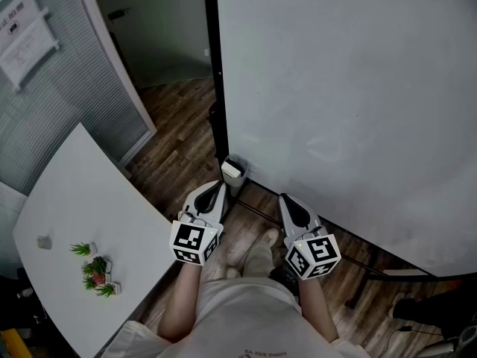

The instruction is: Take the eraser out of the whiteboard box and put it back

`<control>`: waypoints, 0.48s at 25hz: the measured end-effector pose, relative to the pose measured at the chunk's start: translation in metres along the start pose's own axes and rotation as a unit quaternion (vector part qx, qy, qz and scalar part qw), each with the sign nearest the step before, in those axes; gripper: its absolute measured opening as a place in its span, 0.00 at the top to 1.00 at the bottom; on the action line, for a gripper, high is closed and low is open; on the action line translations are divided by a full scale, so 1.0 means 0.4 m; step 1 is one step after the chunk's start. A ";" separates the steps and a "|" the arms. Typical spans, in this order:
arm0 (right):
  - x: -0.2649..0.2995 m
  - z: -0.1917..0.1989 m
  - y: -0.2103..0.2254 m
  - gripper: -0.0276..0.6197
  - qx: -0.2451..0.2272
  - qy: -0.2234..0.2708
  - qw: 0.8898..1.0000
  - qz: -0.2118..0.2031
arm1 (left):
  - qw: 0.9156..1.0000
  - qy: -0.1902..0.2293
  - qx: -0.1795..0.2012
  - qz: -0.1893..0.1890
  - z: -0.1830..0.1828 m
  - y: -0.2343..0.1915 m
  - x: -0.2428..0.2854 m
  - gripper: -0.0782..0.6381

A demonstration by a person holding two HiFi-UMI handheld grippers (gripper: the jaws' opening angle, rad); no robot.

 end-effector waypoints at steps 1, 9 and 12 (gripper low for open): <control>0.000 0.000 -0.001 0.94 0.000 0.000 1.000 0.000 | 1.000 0.000 0.000 0.000 0.000 -0.001 -0.001 0.89; 0.004 0.001 -0.007 0.94 -0.001 -0.001 1.000 -0.004 | 1.000 0.002 -0.003 0.000 0.000 -0.005 -0.003 0.89; 0.005 0.003 -0.012 0.94 -0.002 -0.001 1.000 -0.005 | 1.000 0.003 -0.003 -0.001 0.000 -0.008 -0.007 0.89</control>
Point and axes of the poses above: the fingertips, and each gripper's own axes: x forward along the fingers, y to its right, z out of its underside, the point moved 2 cm from there along -x, backward along the fingers
